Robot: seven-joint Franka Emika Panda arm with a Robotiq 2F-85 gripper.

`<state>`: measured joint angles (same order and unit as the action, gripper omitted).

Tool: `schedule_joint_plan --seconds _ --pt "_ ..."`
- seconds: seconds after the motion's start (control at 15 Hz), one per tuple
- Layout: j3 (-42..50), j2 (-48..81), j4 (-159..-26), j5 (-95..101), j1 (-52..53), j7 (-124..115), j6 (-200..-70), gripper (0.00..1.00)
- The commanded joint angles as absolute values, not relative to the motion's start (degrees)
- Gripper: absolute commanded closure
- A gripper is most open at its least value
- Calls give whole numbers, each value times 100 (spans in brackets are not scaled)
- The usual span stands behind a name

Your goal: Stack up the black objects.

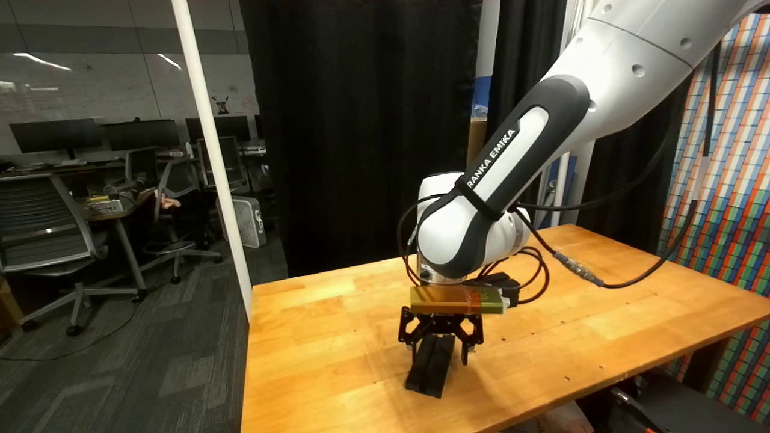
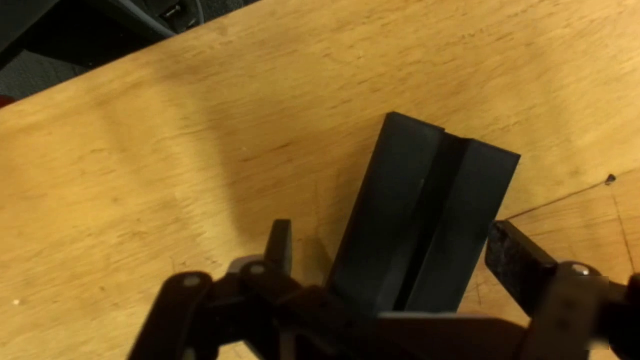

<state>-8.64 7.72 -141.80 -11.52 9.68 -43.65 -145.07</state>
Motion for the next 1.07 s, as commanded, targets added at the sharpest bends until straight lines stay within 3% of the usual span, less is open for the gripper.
schedule_joint_plan --seconds 0.0,0.33,1.0 --pt "-883 841 -14218 -1325 1025 -4203 -15016 0" --pt "-825 974 -14205 -1308 1117 -4606 -15491 0" --pt "-521 991 -14148 -337 1360 -6110 -15227 0"
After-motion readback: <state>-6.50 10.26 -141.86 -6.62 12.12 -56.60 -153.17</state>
